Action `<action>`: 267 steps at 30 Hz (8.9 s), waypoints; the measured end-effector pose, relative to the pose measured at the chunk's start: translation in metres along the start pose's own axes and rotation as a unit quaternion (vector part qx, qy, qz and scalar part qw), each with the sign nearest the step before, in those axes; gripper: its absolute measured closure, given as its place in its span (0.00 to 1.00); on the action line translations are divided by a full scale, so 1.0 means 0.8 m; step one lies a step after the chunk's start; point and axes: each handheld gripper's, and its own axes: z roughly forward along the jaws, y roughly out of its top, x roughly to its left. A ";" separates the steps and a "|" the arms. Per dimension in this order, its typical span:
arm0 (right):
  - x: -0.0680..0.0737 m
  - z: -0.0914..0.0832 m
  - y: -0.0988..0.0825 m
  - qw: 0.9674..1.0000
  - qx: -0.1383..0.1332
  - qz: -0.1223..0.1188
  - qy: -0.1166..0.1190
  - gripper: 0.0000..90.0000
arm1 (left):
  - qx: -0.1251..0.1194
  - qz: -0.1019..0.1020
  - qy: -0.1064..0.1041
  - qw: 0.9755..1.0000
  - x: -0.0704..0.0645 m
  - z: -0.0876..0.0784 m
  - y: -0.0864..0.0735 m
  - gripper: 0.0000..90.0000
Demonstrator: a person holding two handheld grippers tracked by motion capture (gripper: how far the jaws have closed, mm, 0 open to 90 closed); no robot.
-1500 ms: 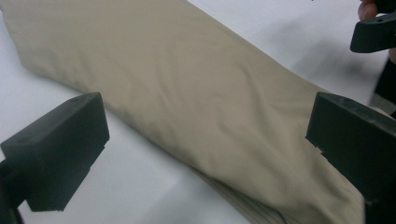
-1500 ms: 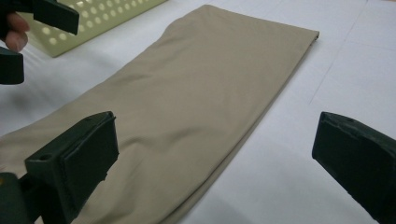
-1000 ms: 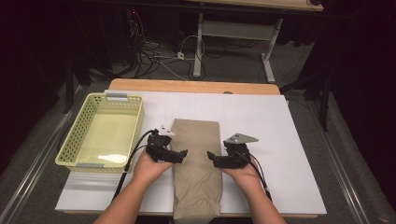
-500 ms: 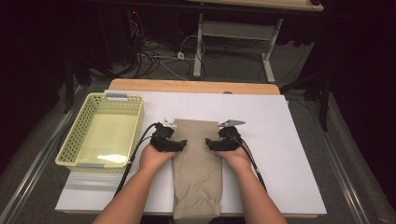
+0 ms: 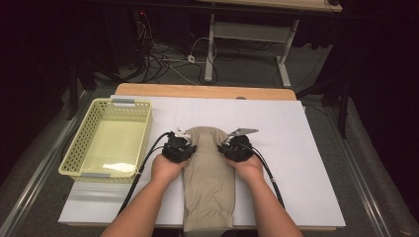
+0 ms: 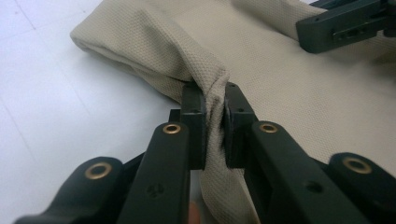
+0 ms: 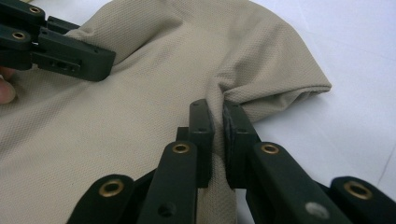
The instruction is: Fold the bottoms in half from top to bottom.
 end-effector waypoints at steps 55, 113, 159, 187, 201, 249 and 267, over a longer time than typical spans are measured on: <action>-0.013 -0.069 0.033 0.996 -0.068 -0.009 -0.061 0.46 | -0.054 0.013 0.012 0.998 -0.008 -0.053 0.052 0.44; 0.105 -0.108 -0.110 0.999 -0.015 -0.040 0.002 0.68 | -0.016 0.088 -0.060 0.994 -0.098 -0.082 -0.105 0.64; 0.163 -0.163 -0.178 0.997 -0.028 -0.070 0.032 0.69 | -0.019 0.133 -0.094 0.987 -0.151 -0.131 -0.173 0.65; 0.168 -0.169 -0.182 0.996 -0.019 -0.079 0.040 0.68 | -0.006 0.125 -0.119 0.985 -0.153 -0.139 -0.180 0.63; 0.171 -0.175 -0.177 0.995 -0.041 -0.076 0.040 0.46 | -0.035 0.111 -0.120 0.986 -0.148 -0.148 -0.175 0.38; 0.123 -0.179 -0.156 0.994 -0.108 -0.021 -0.013 0.01 | -0.080 0.022 -0.063 0.995 -0.093 -0.160 -0.147 0.00; 0.042 -0.106 -0.056 0.997 -0.071 -0.003 -0.036 0.15 | -0.018 0.036 -0.015 0.999 -0.045 -0.064 -0.021 0.00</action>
